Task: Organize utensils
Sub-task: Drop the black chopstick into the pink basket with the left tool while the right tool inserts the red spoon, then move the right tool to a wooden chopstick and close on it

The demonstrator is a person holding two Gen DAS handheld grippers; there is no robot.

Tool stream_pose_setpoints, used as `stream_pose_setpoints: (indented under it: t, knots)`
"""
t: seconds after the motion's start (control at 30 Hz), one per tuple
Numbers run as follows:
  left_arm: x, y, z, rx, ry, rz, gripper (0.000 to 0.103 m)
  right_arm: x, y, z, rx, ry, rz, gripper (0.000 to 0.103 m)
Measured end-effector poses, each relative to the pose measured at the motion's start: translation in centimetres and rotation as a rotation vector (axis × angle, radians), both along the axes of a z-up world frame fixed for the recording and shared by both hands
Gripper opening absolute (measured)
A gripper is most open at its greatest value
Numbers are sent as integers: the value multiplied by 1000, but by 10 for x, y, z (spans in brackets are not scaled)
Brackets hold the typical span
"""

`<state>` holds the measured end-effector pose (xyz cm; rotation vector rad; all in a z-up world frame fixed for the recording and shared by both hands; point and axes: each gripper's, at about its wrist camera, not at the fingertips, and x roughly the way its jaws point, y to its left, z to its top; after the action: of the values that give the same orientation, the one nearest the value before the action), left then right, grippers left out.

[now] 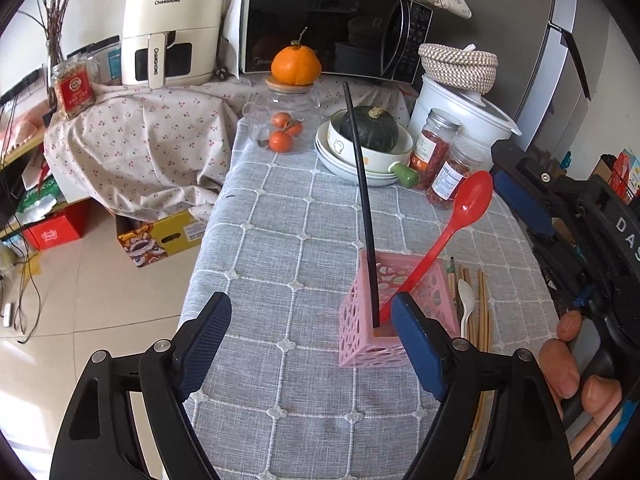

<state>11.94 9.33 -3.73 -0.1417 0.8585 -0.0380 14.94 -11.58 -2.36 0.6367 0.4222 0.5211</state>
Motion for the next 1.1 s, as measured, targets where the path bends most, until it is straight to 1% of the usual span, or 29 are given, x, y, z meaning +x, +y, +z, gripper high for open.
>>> stream_pose_setpoints:
  t: [0.13,0.2,0.3,0.4,0.53,0.57,0.63,0.73,0.8,0.87,0.97,1.1]
  knots:
    - [-1,-10,-2,-3,9,-14,86,-13,-11,17,-99,6,0,51]
    - [-3,-16,-2,-10,17,-29,86,-19,-18,25,-135,15,7,53]
    - [-9,-22,-2,-10,16,-42,86,-29,-31,34,-191,44,3,61]
    - [-13,-30,-4,-6,23,-52,86,-39,-44,41,-267,58,-23,68]
    - [-17,-41,-7,-5,34,-67,86,-48,-63,41,-337,89,-57,78]
    - [-18,-45,-7,0,35,-73,86,-49,-68,39,-349,101,-66,79]
    - [-20,-53,-9,10,37,-86,86,-49,-77,35,-368,137,-89,86]
    - [-20,-62,-11,24,45,-110,86,-47,-89,24,-387,187,-102,88]
    - [-20,-66,-14,35,53,-118,86,-44,-96,13,-411,244,-117,88]
    - [-20,-70,-18,48,63,-123,86,-38,-105,-1,-419,334,-128,88]
    - [-18,-75,-23,57,88,-142,86,-29,-118,-22,-395,454,-126,88]
    - [-15,-81,-30,58,121,-157,86,-15,-128,-56,-407,634,-120,88]
